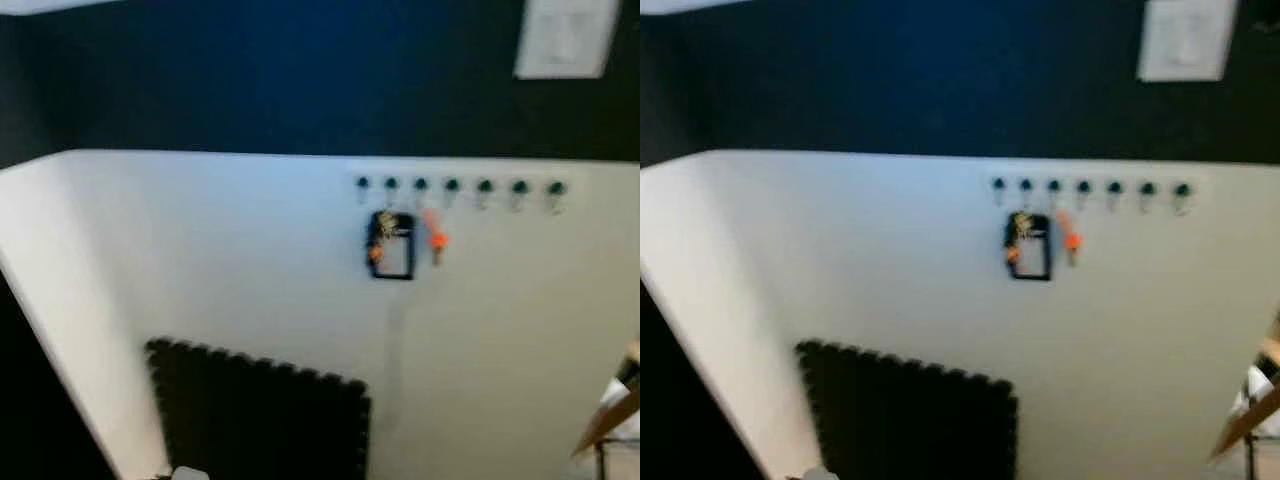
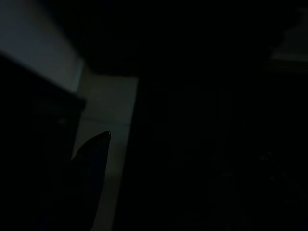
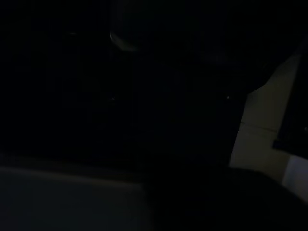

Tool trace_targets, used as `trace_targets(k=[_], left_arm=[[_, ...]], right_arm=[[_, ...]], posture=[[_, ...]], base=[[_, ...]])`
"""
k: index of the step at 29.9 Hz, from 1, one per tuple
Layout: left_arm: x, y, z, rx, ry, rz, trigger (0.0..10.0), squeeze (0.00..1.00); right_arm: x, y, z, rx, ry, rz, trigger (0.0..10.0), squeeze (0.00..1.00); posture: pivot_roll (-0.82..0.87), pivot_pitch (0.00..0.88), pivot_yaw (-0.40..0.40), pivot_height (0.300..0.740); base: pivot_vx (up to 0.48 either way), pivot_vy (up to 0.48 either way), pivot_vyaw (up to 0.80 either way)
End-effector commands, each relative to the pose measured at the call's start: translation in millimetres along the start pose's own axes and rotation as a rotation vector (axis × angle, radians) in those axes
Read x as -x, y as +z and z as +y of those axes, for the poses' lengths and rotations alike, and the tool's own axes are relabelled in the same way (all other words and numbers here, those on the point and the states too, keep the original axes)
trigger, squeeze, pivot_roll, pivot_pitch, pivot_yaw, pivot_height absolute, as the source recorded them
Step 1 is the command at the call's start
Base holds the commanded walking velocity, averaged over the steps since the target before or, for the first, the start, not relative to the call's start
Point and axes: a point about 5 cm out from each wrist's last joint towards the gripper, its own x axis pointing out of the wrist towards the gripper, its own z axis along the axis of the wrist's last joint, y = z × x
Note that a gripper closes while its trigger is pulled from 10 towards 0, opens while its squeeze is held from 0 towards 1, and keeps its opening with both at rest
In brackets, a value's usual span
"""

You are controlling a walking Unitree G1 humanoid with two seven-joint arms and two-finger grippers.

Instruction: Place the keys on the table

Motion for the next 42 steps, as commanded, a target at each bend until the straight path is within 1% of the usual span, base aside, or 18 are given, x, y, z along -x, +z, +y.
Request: trace_targets(k=[1,3,4,6,12,14,16,19,21,22,26,33,36,41,42], left_arm=[[-1.0,2,0.2,-0.009,-0.003,0.004,10.0,0.00],[-1.1,1,-0.2,-0.010,-0.006,0.007,10.0,0.00],[-1.2,1,-0.5,-0.010,-0.008,0.008,10.0,0.00],[-1.4,1,-1.0,-0.011,-0.011,0.011,10.0,0.00],[-2.2,1,-4.1,-0.021,-0.035,0.022,10.0,0.00],[-3.2,2,-3.8,-0.034,-0.014,0.025,10.0,0.00],[-4.6,4,-2.7,-0.020,0.012,0.026,10.0,0.00],[-5.9,8,-2.7,-0.025,0.014,0.015,10.0,0.00],[-5.9,8,-2.7,-0.025,0.014,0.015,10.0,0.00],[-6.5,9,-4.1,-0.043,0.004,0.013,10.0,0.00],[-6.6,9,-4.9,-0.024,0.005,0.014,10.0,0.00],[-6.5,10,-1.3,-0.027,0.015,0.010,10.0,0.00],[-7.5,14,0.5,-0.032,0.014,0.003,10.0,0.00],[-8.8,18,0.1,-0.050,0.002,-0.002,10.0,0.00],[-9.1,19,0.1,-0.064,-0.001,-0.005,10.0,0.00]], right_arm=[[1.6,-6,1.1,-0.013,-0.003,0.019,10.0,0.00],[1.6,-5,-0.7,-0.007,-0.026,0.009,10.0,0.00],[1.6,-4,-3.3,-0.033,-0.052,0.007,10.0,0.00],[1.8,-4,-5.0,-0.044,-0.067,0.004,10.0,0.00],[2.1,-3,-7.4,-0.051,-0.075,0.002,10.0,0.00],[2.3,-3,-8.0,-0.052,-0.076,0.002,10.0,0.00],[2.4,-3,-8.7,-0.052,-0.077,0.000,10.0,0.00],[2.3,-2,-9.0,-0.053,-0.079,-0.002,10.0,0.00],[2.3,-2,-9.0,-0.053,-0.079,-0.002,10.0,0.00],[2.1,-1,-9.1,-0.054,-0.080,-0.005,10.0,0.00],[1.7,0,-8.9,-0.053,-0.080,-0.012,10.0,0.00],[-0.5,6,-6.5,-0.057,-0.072,-0.040,10.0,0.00],[-3.5,15,-3.3,-0.059,-0.062,-0.074,10.0,0.00],[-5.1,20,-2.2,-0.060,-0.059,-0.089,10.0,0.00],[-5.3,20,-2.2,-0.059,-0.059,-0.090,10.0,0.00]], posture=[[0.07,0.011,0.034,0.740],[0.07,0.012,0.034,0.740],[0.07,0.011,0.034,0.740],[0.07,0.010,0.035,0.740],[0.06,0.008,0.035,0.740],[0.06,0.009,0.034,0.740],[0.06,0.008,0.032,0.740],[0.06,0.008,0.031,0.740],[0.06,0.008,0.031,0.740],[0.06,0.007,0.032,0.740],[0.06,0.007,0.033,0.740],[0.06,0.009,0.032,0.740],[0.06,0.008,0.033,0.740],[0.06,0.001,0.036,0.740],[0.06,0.000,0.036,0.740]], base=[[0.000,0.000,0.80],[0.000,0.000,0.80],[0.000,0.000,0.00],[0.000,0.000,0.00],[0.000,0.000,0.00],[0.000,0.000,0.00],[0.000,0.000,0.00],[0.000,-0.405,0.00],[0.000,-0.480,0.00],[0.000,-0.480,0.00],[0.000,0.000,0.00],[0.000,0.000,0.00],[0.000,0.000,0.00],[0.000,0.000,0.00],[0.000,0.000,0.00]])
